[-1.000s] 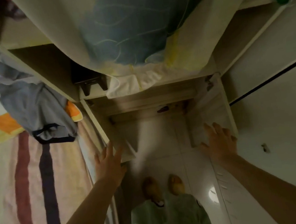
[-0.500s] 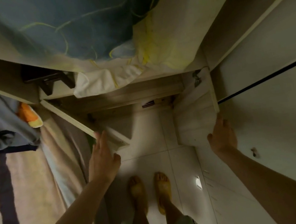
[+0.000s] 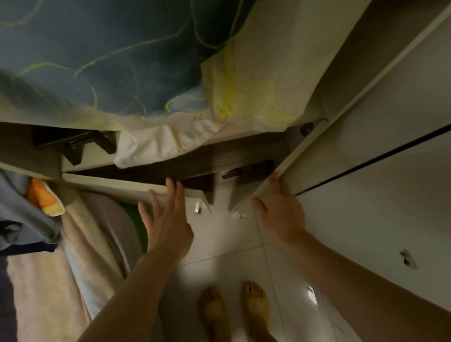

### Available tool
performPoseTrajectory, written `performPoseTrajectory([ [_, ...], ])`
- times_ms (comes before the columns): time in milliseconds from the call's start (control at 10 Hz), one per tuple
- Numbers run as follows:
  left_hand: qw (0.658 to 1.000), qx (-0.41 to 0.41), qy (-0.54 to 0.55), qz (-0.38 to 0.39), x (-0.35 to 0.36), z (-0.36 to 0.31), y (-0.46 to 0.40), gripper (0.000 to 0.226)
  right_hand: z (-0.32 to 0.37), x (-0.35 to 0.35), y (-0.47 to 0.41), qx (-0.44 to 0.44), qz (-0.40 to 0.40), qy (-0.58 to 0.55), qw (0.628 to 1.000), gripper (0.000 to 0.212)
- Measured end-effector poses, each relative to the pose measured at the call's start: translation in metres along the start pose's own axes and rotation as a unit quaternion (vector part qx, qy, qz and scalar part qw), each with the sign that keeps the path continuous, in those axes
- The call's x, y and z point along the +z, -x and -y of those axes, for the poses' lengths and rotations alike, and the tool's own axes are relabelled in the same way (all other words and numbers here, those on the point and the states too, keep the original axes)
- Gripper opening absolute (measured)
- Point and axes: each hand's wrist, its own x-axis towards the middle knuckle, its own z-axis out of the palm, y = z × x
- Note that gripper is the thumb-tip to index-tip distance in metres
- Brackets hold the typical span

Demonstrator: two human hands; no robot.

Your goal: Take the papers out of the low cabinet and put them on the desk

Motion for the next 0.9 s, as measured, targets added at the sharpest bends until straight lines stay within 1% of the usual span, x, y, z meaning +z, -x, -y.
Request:
performPoseTrajectory([
  [100, 0.999, 0.005, -0.041, -0.007, -0.005, -0.005, -0.019, 0.083, 0.012, 0.000, -0.014, -0.011, -0.015, 0.079, 0.997, 0.063],
  [200, 1.000, -0.007, -0.017, 0.000, -0.008, -0.008, -0.036, 0.083, 0.020, -0.002, -0.025, -0.016, -0.010, 0.111, 0.994, 0.064],
  [400, 1.000, -0.015, -0.002, -0.023, -0.010, -0.009, -0.062, 0.089, 0.029, -0.004, -0.063, -0.042, 0.010, 0.114, 0.993, 0.070],
  [600, 0.999, -0.026, -0.017, -0.019, -0.014, -0.013, -0.073, 0.095, 0.029, -0.004, -0.074, -0.060, 0.007, 0.122, 0.991, 0.074],
  [800, 0.999, -0.018, -0.036, -0.013, -0.025, -0.012, -0.067, 0.089, 0.030, -0.017, -0.072, -0.058, 0.048, 0.115, 0.990, 0.072],
  [900, 0.999, -0.005, -0.043, -0.031, -0.029, -0.013, -0.049, 0.084, 0.028, -0.024, -0.058, -0.074, 0.061, 0.099, 0.990, 0.071],
])
